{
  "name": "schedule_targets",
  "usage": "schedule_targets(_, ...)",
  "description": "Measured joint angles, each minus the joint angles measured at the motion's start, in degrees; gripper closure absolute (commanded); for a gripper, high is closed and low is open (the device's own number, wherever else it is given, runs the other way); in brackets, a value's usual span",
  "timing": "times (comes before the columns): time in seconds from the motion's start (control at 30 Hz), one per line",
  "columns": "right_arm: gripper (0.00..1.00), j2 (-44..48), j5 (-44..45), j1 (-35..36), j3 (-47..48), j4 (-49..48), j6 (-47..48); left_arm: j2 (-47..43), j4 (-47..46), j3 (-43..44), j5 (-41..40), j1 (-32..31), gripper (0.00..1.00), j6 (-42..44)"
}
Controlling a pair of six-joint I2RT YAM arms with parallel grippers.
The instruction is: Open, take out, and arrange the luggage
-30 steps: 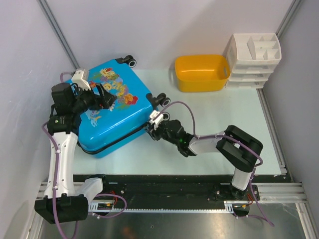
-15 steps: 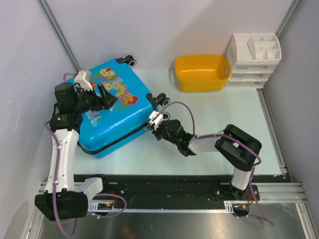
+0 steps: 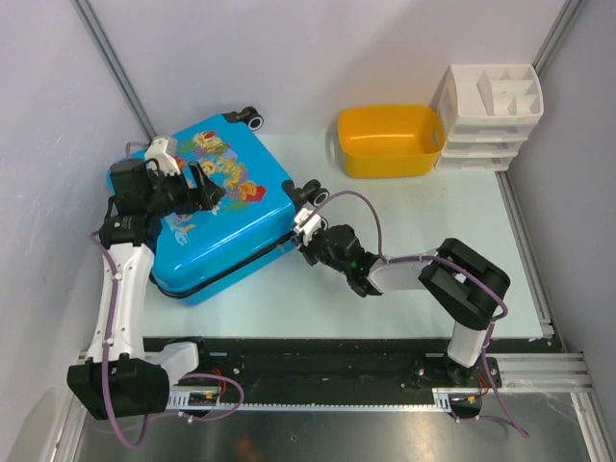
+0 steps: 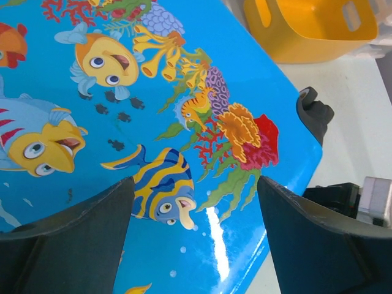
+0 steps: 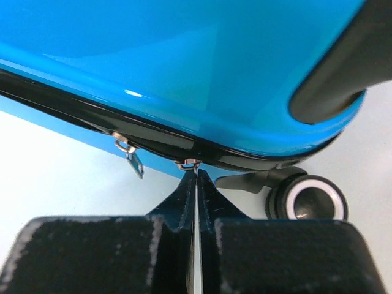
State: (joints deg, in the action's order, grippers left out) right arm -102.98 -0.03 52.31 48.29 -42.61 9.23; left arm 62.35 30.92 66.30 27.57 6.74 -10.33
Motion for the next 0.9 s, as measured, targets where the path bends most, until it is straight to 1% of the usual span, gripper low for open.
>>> schedule_targets(0.23, 1.00, 1.14, -2.19, -4.04, -0.22, 1.90, 2.12, 2.36, 0.00, 0.00, -2.01, 0.00, 0.14, 0.79)
schedule_targets(0.37, 1.00, 1.18, -4.02, -9.03, -0.24, 1.07, 4.37, 3.87, -0.04, 0.00, -3.02, 0.00, 0.14, 1.49)
schedule_targets(0.6, 1.00, 0.70, -13.40, -15.85, -0.24, -1.16, 6.75, 6.54, -1.49, 1.36, -3.48, 0.00, 0.14, 2.91)
schedule_targets(0.73, 1.00, -2.36, -19.23, -19.56, -0.02, -5.99, 7.37, 9.42, -1.95, 3.32, -3.48, 0.02, 0.16, 3.45)
schedule_targets(0.9, 1.00, -7.52, -26.62, -22.49, 1.97, -12.44, 6.25, 13.07, -2.51, 6.03, -3.45, 0.02, 0.17, 4.63)
